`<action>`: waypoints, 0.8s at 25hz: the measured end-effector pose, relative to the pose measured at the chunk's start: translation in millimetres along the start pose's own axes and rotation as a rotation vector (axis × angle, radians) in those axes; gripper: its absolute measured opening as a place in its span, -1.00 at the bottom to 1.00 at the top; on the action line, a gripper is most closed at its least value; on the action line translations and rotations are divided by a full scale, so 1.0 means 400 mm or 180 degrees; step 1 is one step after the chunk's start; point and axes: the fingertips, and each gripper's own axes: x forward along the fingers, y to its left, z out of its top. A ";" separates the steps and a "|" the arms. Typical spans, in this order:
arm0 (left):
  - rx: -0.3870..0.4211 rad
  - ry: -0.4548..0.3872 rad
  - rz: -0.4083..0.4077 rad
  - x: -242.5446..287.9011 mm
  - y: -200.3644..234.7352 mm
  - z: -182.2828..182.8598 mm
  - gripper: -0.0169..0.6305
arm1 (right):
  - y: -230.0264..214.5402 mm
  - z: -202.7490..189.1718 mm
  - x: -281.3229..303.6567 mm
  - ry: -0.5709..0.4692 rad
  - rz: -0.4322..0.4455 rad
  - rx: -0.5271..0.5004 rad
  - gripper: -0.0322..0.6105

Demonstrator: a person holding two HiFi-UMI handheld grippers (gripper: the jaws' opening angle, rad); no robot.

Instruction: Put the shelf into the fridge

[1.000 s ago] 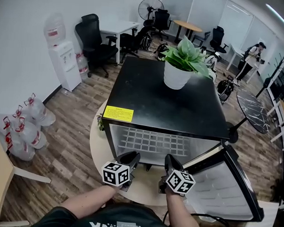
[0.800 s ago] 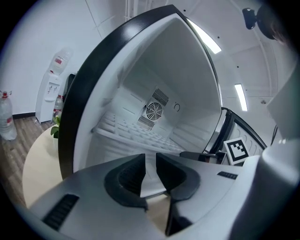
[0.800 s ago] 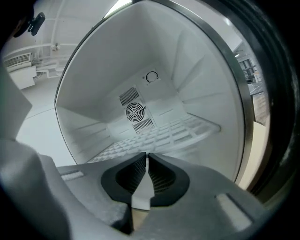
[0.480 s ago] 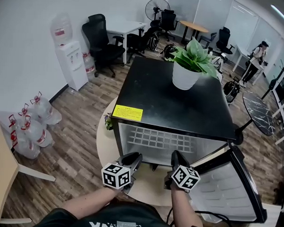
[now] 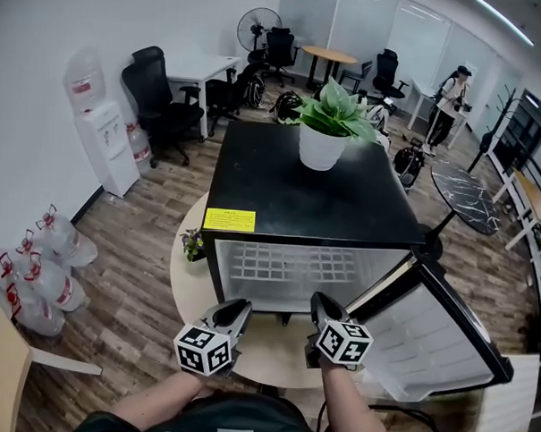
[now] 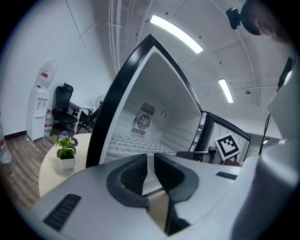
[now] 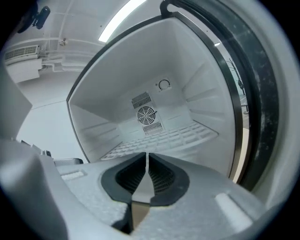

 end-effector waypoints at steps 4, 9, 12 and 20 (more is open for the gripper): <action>0.0119 -0.0002 -0.0095 -0.030 -0.009 0.014 -0.84 | 0.052 0.006 -0.060 -0.0065 0.0010 -0.0103 -0.82; 0.0306 -0.0056 -0.0248 -0.064 -0.028 0.048 -0.88 | 0.116 0.028 -0.163 -0.0192 -0.0056 -0.0230 -0.82; 0.0312 -0.0108 -0.0318 -0.090 -0.039 0.069 -0.91 | 0.149 0.042 -0.230 -0.0289 -0.0117 -0.0263 -0.82; 0.0235 -0.0261 -0.0660 -0.141 -0.109 0.150 -0.94 | 0.204 0.104 -0.376 -0.0532 -0.0260 -0.0348 -0.82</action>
